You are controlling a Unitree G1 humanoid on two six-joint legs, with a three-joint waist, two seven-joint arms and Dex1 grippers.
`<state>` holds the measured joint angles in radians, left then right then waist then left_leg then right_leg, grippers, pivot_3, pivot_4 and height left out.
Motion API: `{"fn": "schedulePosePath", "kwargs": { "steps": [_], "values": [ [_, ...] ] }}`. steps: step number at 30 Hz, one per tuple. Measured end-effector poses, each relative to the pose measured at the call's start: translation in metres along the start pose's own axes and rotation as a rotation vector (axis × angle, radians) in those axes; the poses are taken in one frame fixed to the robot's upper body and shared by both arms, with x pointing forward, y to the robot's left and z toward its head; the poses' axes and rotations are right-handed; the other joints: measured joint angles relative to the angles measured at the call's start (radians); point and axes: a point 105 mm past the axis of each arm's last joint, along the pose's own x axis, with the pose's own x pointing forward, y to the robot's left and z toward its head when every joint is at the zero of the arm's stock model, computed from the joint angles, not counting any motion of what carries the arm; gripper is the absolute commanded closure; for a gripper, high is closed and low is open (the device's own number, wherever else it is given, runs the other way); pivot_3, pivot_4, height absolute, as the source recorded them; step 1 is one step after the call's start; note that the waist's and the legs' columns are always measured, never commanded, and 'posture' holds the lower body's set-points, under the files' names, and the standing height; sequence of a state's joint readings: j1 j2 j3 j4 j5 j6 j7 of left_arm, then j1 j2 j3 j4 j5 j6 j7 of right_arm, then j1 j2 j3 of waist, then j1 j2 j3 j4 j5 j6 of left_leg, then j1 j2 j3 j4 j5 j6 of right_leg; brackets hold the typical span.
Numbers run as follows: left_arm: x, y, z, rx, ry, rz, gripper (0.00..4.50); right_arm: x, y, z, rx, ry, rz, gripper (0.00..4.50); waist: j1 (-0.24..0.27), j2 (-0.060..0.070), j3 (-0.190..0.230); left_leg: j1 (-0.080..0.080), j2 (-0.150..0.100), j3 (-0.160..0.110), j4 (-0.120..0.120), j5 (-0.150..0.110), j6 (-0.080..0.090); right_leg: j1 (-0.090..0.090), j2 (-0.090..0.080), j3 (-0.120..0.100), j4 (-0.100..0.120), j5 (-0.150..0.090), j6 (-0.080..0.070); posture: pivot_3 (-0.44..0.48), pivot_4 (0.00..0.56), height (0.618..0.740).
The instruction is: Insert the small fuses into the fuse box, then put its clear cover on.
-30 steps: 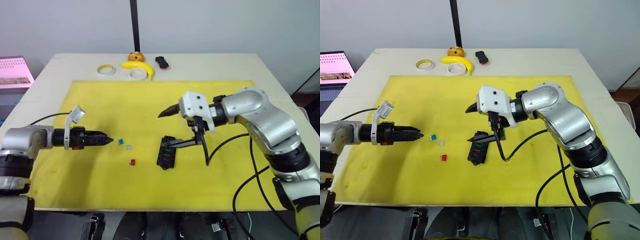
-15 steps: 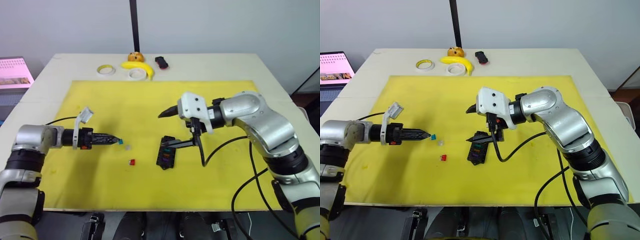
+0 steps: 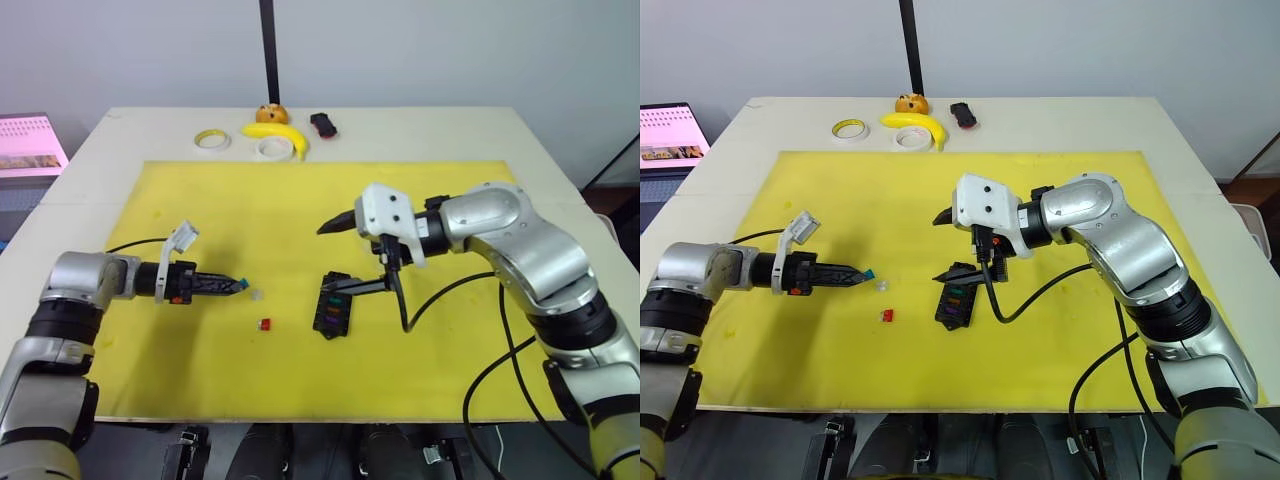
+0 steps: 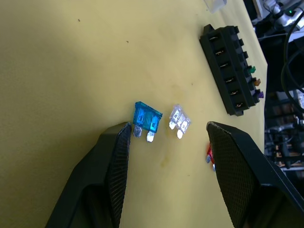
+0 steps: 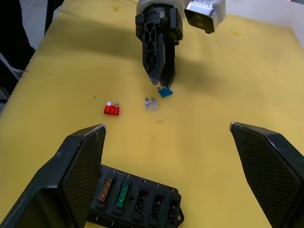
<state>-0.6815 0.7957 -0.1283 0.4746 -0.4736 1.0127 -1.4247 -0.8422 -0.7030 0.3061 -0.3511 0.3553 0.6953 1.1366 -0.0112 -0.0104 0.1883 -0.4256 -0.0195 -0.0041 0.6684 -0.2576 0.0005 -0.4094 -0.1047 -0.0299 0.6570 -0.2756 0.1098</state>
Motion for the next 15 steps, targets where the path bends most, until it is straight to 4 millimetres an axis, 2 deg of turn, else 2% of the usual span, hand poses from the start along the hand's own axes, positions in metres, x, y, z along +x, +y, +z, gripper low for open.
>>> {"fn": "schedulePosePath", "kwargs": {
  "steps": [3,6,9,10,15],
  "values": [
    [0.0,0.003,-0.001,-0.006,-0.007,0.0,1.79,0.0,0.0,0.0,0.001,0.002,0.001,0.0,0.0,0.0,0.0,0.0,0.0,0.0,0.0,0.0,0.0,0.0,0.0,0.0,0.0,0.0,0.0,0.0,0.15,0.74],
    [0.001,0.006,-0.002,-0.014,-0.013,0.01,2.6,0.0,0.001,-0.001,0.005,0.005,0.002,0.0,0.001,0.0,0.0,0.0,0.0,0.0,0.0,0.0,0.0,0.0,0.0,0.0,0.0,0.0,0.0,0.0,0.15,0.74],
    [-0.002,0.013,-0.004,-0.025,-0.018,0.04,4.17,0.0,0.002,0.001,-0.004,0.005,0.005,0.0,-0.001,0.0,0.0,0.0,0.0,0.0,0.0,0.0,0.0,0.0,0.0,0.0,0.0,0.0,0.0,0.0,0.15,0.74],
    [-0.002,0.014,-0.005,-0.029,-0.02,0.042,4.43,0.001,0.003,0.001,-0.005,0.005,0.006,0.0,-0.002,0.0,0.0,0.0,0.0,0.0,0.0,0.0,0.0,0.0,0.0,0.0,0.0,0.0,0.0,0.0,0.15,0.74],
    [-0.003,0.015,-0.007,-0.026,-0.019,0.039,4.43,0.001,0.003,0.0,-0.002,0.007,0.006,0.0,-0.003,0.0,0.0,0.0,0.0,0.0,0.0,0.0,0.0,0.0,0.0,0.0,0.001,0.0,0.0,0.0,0.15,0.74]
  ]
}}
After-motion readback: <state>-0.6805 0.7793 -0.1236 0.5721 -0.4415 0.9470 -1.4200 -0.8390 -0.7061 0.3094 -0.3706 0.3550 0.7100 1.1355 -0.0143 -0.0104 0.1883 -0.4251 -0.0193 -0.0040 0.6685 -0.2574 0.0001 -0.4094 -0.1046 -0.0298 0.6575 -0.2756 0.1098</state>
